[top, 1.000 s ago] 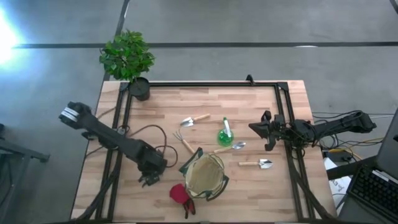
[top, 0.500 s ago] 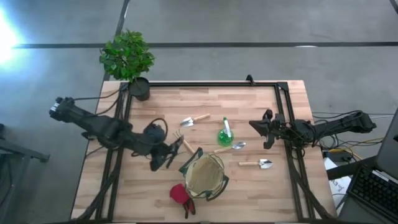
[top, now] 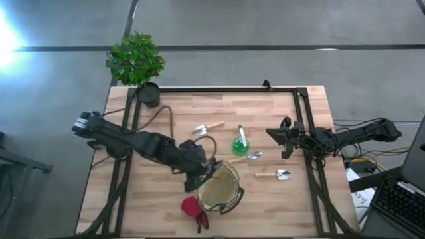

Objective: Pick & Place Garden tools in Gardening bag
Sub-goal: Put the shear scissors into the gardening bag

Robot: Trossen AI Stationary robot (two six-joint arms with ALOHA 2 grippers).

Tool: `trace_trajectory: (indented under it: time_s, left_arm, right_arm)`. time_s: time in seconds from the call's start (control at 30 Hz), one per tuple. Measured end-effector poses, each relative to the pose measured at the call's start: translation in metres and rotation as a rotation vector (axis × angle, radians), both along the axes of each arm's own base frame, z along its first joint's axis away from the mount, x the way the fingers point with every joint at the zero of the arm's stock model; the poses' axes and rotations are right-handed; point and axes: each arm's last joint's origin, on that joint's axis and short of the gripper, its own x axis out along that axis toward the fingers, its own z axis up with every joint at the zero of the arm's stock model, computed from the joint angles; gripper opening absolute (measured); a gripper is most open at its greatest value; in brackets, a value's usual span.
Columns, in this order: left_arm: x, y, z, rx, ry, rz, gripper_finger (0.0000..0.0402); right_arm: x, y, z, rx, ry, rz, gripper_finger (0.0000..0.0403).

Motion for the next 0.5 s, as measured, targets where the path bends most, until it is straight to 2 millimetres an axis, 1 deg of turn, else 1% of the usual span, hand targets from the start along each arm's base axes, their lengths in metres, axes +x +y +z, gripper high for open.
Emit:
trace_trajectory:
  time_s: [0.17,0.33,0.5]
  left_arm:
    - [0.015,-0.006,-0.008,-0.023,0.033,-0.033,0.0056]
    - [0.022,-0.005,-0.015,-0.027,0.057,-0.030,0.0056]
    - [0.026,-0.001,-0.018,-0.033,0.062,-0.011,0.0056]
  right_arm:
    - [0.000,0.000,0.000,-0.001,0.001,0.002,0.0008]
    - [0.000,0.000,0.000,-0.001,0.002,0.002,0.0008]
    - [0.000,0.000,0.000,-0.001,0.002,0.002,0.0008]
